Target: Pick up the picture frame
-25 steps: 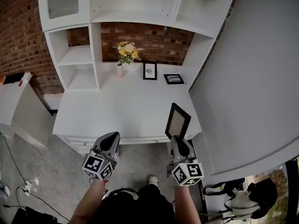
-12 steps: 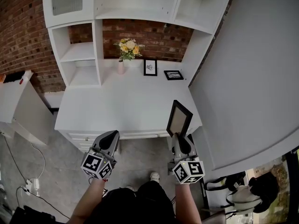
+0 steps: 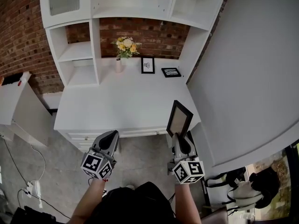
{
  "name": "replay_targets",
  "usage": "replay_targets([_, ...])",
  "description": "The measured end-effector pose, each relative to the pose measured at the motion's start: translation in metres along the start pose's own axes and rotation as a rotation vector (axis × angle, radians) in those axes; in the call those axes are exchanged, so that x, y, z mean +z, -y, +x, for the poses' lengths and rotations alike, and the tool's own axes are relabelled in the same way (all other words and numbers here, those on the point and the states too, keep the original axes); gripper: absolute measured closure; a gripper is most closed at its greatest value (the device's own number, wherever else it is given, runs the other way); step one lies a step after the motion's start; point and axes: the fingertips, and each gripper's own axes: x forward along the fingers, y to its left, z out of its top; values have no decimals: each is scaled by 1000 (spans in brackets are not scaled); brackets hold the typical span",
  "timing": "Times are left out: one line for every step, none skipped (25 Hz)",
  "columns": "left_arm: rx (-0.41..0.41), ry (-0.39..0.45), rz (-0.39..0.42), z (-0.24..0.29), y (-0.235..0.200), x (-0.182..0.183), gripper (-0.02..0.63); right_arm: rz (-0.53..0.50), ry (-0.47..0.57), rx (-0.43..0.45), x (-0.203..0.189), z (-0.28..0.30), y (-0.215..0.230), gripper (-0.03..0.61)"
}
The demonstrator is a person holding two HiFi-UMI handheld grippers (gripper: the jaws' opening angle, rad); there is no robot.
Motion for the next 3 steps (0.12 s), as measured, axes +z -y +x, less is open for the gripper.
replay_targets([-2,1,-2,1,1,0,611,-1,-1,-2,-1,0,1,538])
replay_targets([-4,1,-3,2,2,-1,611,-2,-2,-4,-1,0,2,538])
replay_targets([-7,2,-5,4,3,-1,611,-3,-2,-7,-1,0,3,538])
